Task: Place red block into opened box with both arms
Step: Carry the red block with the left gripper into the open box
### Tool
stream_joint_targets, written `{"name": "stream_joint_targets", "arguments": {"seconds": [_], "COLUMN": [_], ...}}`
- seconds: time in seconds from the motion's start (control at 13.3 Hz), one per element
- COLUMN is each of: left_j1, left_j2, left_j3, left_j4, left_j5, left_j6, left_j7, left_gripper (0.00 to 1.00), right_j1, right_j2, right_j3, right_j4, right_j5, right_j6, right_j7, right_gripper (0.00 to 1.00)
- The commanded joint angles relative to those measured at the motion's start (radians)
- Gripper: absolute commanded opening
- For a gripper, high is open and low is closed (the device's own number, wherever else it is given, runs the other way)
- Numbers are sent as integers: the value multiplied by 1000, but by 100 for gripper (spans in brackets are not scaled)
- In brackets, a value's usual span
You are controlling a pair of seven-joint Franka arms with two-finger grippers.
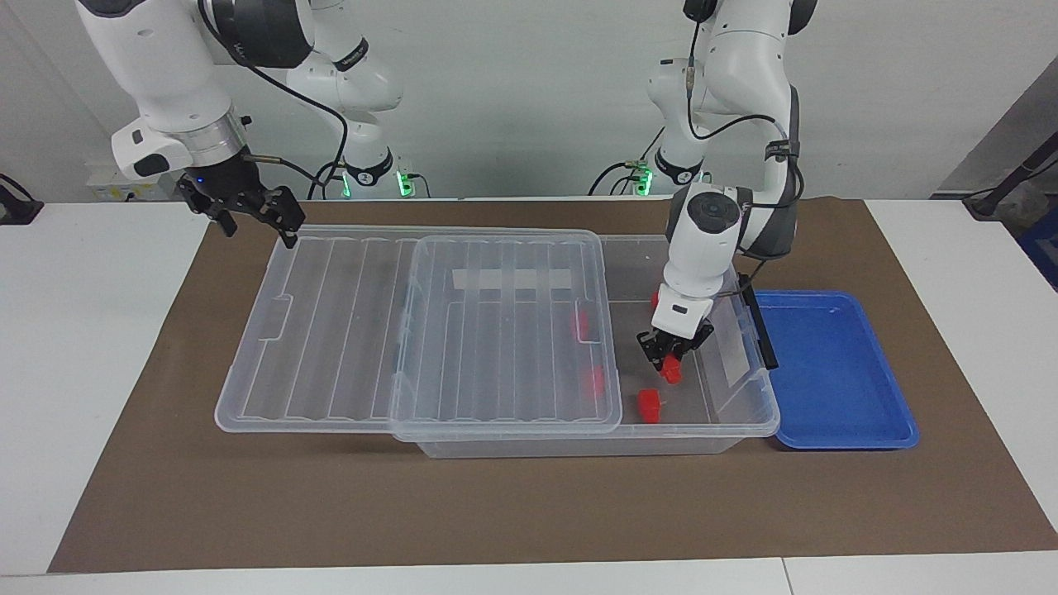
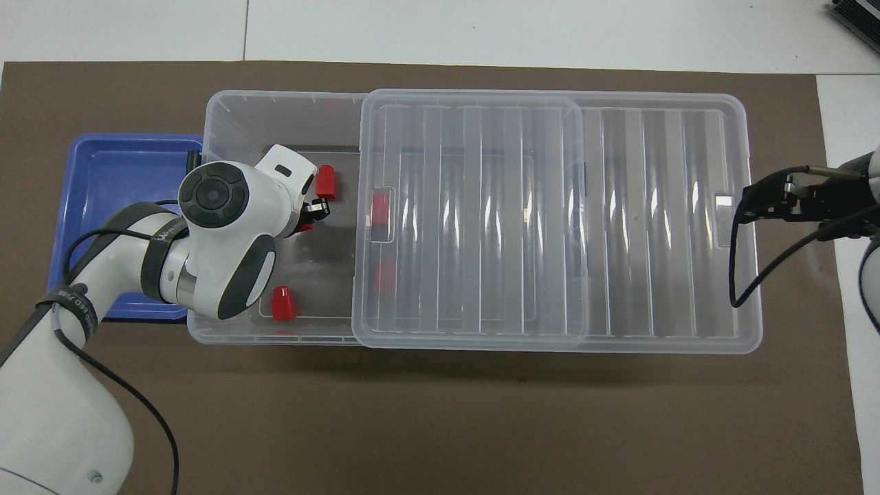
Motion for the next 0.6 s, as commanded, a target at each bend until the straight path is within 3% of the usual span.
{"name": "stream_joint_targets", "arguments": {"seconds": [0.0, 0.45, 0.53], "left_j1": [-9, -4, -4], "left_j2": [-15, -10, -10], "left_j3": [10, 12, 12], "left_j4": [-34, -80, -82], "left_j5": [26, 30, 30], "left_j6": [27, 99, 99], "left_j7": [-26, -24, -24], "left_gripper": [0, 1, 1], "right_j1": [-10, -25, -41], "right_j2": [-23, -25, -32], "right_j3": [2, -1, -1], "right_j4": [-31, -42, -61], "right_j5": [-6, -3, 0], "right_j6": [4, 11, 39], "right_j7": [7, -7, -16], "right_gripper": [100, 99, 88]}}
